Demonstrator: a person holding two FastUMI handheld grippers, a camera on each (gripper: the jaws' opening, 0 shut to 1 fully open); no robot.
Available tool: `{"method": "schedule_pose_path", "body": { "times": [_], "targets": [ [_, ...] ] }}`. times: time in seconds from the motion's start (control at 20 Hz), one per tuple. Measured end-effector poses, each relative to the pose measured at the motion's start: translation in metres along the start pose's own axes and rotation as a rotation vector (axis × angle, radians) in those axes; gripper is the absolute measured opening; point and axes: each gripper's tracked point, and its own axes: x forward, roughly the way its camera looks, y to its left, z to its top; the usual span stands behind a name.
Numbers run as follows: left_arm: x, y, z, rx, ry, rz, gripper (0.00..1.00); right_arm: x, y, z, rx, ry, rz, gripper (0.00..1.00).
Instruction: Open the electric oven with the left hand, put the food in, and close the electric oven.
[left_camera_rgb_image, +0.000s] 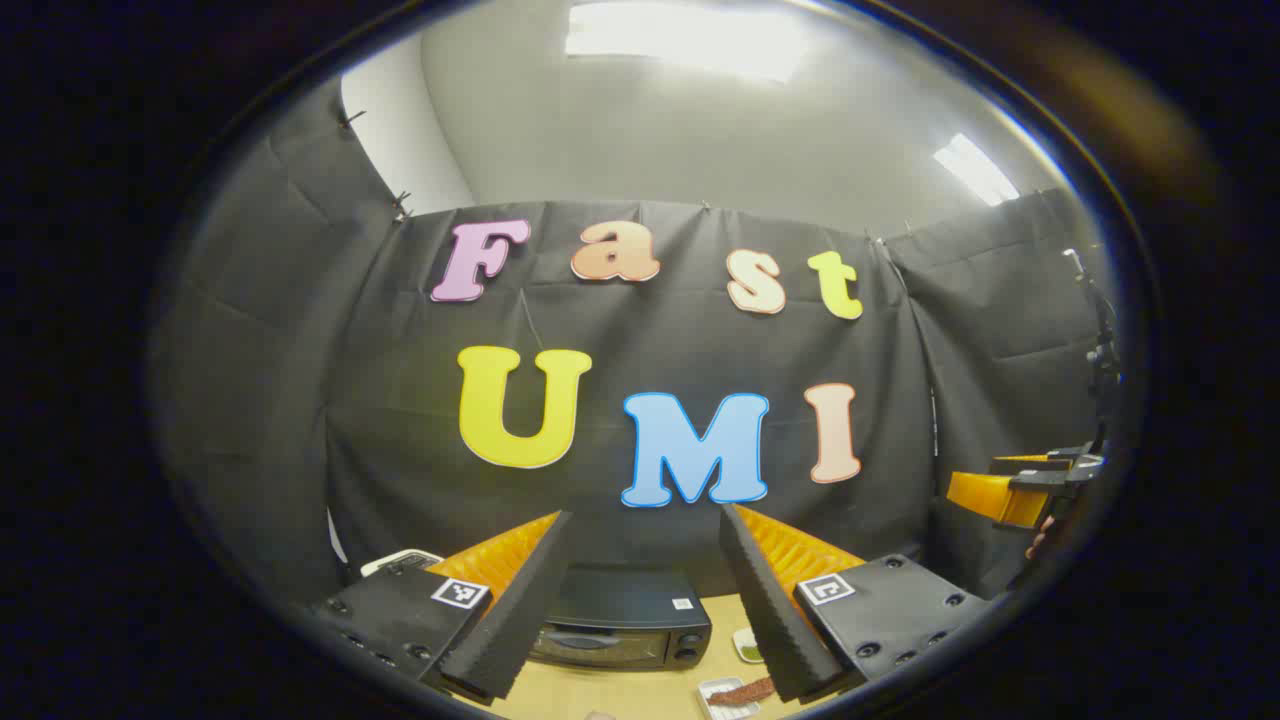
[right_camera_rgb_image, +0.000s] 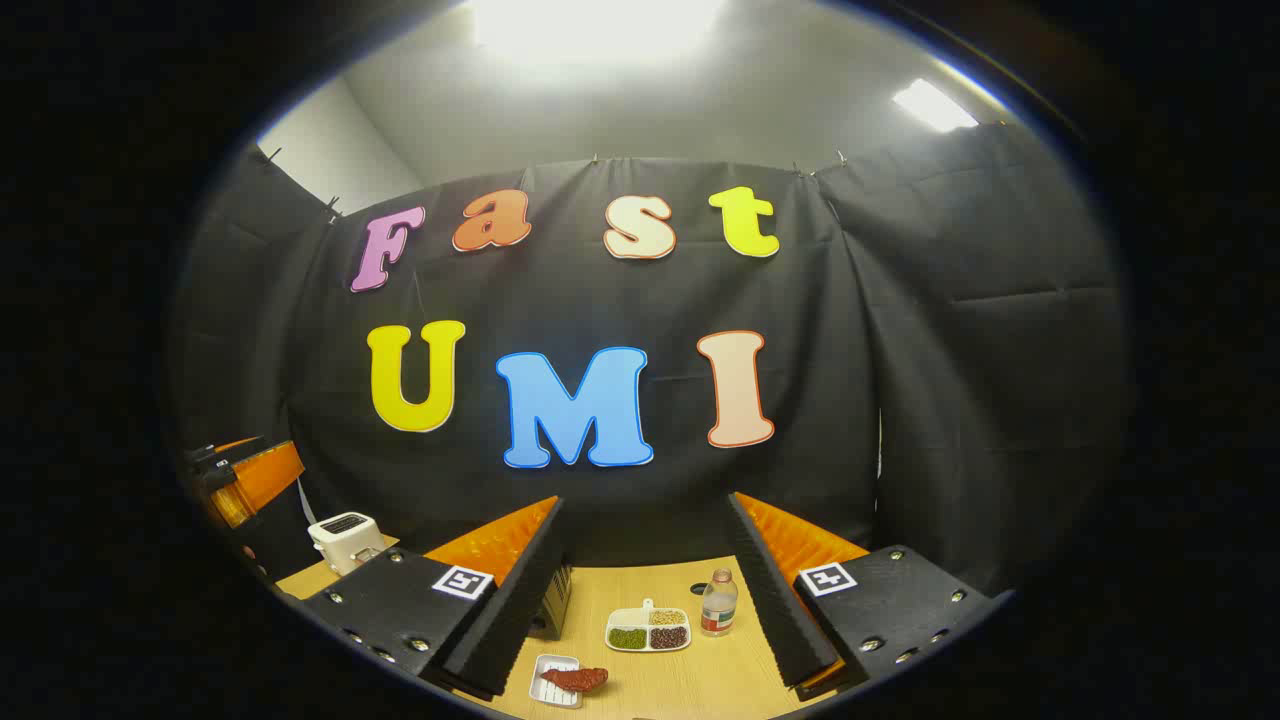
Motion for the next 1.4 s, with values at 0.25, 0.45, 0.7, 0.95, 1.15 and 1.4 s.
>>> {"method": "schedule_pose_path", "body": {
  "times": [0.25,0.45,0.7,0.95,1.15,1.4],
  "targets": [
    [0.0,-0.001,-0.008,0.005,0.025,-0.005,0.97,-0.001,-0.003,-0.001,0.009,0.008,-0.008,0.96],
    [-0.002,0.0,-0.003,-0.004,0.018,-0.001,0.95,-0.001,-0.003,0.0,0.009,0.004,-0.012,0.96],
    [-0.001,0.002,-0.003,0.007,0.02,-0.003,0.94,-0.001,-0.004,-0.003,0.007,0.01,-0.015,0.96],
    [-0.002,0.007,-0.006,0.014,0.029,0.009,0.98,0.002,0.001,-0.008,0.016,0.016,-0.006,0.96],
    [0.001,0.008,-0.019,0.019,0.057,0.018,0.99,0.005,0.002,-0.013,0.018,0.024,0.005,0.96],
    [0.018,0.013,-0.051,0.01,0.124,0.029,0.97,0.013,0.001,-0.02,-0.009,0.027,0.017,0.96]
  ]
}}
